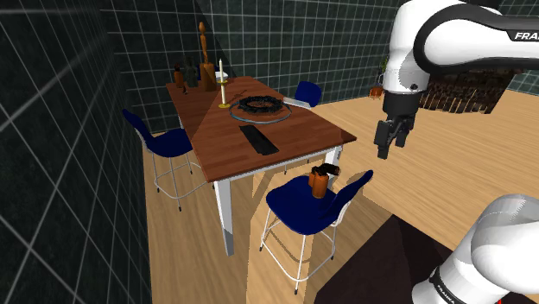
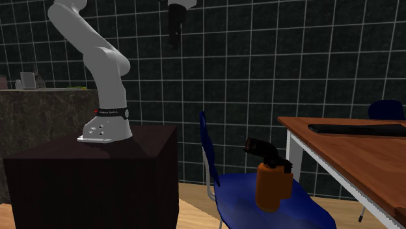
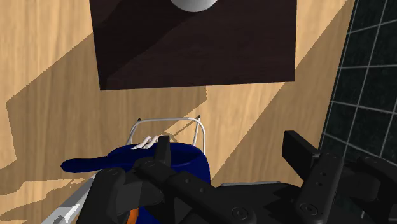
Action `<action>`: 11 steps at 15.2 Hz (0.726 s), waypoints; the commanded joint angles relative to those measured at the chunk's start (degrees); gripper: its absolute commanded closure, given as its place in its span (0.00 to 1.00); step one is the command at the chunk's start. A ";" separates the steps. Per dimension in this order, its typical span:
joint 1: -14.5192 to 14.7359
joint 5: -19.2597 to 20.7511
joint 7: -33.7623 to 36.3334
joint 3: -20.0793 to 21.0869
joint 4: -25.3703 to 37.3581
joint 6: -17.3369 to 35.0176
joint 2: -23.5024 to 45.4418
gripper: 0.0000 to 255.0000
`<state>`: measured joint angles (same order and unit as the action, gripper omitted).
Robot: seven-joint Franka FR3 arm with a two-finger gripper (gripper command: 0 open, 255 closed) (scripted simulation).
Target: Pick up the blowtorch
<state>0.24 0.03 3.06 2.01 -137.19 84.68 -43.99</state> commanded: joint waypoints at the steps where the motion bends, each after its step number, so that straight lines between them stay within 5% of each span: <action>1: 0.00 0.00 0.00 0.00 0.00 0.00 0.00 0.00; 11: -2.31 3.55 -8.12 -6.84 -1.76 17.47 15.11 0.00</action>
<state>-1.89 3.36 -4.27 -4.21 -138.90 100.33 -30.48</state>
